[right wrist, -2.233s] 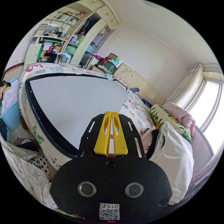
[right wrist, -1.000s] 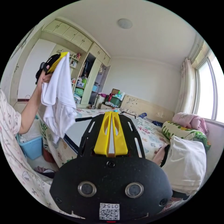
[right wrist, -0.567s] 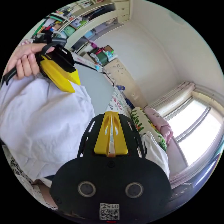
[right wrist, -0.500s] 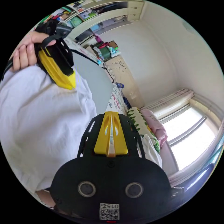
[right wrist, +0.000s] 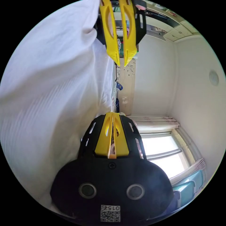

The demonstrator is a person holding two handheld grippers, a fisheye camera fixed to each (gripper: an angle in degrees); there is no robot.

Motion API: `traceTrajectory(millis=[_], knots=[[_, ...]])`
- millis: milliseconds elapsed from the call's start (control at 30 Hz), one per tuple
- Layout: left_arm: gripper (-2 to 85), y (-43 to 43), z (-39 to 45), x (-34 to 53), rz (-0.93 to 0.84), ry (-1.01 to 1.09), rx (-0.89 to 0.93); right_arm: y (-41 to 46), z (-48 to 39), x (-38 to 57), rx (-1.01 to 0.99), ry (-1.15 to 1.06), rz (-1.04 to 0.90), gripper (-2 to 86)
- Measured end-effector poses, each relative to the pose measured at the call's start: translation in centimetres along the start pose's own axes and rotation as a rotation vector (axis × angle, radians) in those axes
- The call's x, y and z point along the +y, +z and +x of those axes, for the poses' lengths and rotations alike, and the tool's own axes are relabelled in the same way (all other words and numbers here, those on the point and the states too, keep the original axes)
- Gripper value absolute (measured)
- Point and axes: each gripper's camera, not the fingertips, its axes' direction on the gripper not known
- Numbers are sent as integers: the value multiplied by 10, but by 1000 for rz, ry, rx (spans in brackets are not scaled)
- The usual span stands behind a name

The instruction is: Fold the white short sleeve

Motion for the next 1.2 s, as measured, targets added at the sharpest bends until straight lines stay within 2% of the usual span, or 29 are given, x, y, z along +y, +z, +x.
traceTrajectory(millis=[167, 267, 300, 433, 533, 1200], knots=[[22, -13, -3, 42, 85, 58, 67, -3, -28, -7, 42, -90, -2, -10], [31, -16, 1, 57, 54, 137, 100, -4, -42, -9, 52, -134, -2, -10], [29, -16, -1, 58, 43, 111, 104, -4, -44, -9, 55, -141, -2, -10], [10, -18, -35, 55, -9, -309, 164, -5, -61, -9, 64, -165, -4, -10], [2, -20, -39, 66, -14, -317, 154, -6, -74, -10, 80, -217, -10, -10], [-1, -33, -48, 139, -14, -322, 149, -4, -125, 16, 75, -205, -7, -10]])
